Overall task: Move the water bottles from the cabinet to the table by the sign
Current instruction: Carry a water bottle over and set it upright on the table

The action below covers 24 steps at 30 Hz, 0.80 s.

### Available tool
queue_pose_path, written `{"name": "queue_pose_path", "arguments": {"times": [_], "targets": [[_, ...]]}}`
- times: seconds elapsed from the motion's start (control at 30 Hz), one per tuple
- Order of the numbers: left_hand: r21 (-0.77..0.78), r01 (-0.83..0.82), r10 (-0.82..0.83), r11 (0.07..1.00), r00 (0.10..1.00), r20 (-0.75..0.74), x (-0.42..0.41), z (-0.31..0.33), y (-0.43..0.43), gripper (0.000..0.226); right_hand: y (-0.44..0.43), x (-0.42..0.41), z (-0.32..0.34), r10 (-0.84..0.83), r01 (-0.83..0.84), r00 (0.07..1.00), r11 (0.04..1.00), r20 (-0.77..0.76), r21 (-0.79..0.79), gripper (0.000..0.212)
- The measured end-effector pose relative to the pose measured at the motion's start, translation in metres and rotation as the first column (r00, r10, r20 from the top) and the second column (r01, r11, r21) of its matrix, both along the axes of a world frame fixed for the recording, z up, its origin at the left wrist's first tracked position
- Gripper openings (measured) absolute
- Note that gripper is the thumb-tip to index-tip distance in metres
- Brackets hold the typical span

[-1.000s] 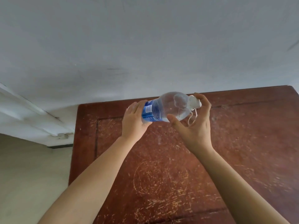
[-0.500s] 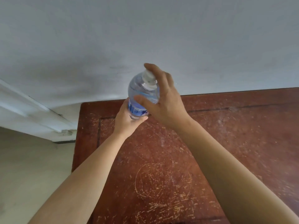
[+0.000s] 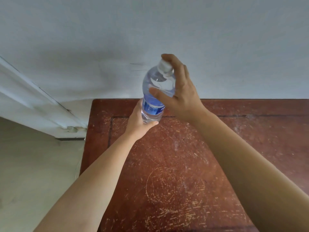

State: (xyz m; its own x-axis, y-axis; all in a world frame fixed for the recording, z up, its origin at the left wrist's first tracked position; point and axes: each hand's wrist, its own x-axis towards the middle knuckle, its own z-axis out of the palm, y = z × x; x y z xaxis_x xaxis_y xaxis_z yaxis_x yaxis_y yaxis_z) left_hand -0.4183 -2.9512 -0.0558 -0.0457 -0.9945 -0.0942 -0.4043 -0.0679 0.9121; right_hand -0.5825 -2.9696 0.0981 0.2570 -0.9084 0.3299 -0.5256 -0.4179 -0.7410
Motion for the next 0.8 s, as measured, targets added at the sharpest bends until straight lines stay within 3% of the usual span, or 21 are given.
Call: {"name": "queue_pose_path", "arguments": {"times": [0.13,0.3,0.57,0.73,0.8], "targets": [[0.077,0.078,-0.081,0.994,0.996,0.043,0.018,-0.013,0.007,0.095,-0.005,-0.003,0.003,0.001,-0.001,1.0,1.0,-0.006,0.011,0.072],[0.13,0.013,-0.03,0.991,0.991,0.129,0.028,-0.017,0.009,0.071,-0.004,0.018,0.002,0.047,-0.05,0.995,0.998,-0.087,-0.033,0.073],[0.223,0.073,-0.115,0.972,0.977,0.182,0.037,-0.009,0.022,0.074,0.0,0.019,-0.001,0.005,-0.009,0.995,0.999,-0.102,-0.04,0.074],[0.321,0.121,-0.244,0.939,0.893,0.377,0.052,0.013,0.048,0.064,0.012,0.027,-0.001,-0.069,0.07,0.986,0.998,-0.153,0.001,0.078],[0.304,0.121,-0.26,0.945,0.842,0.472,0.066,0.036,0.057,0.06,0.021,0.024,0.013,-0.108,0.119,0.96,0.992,-0.26,0.029,0.082]]}}
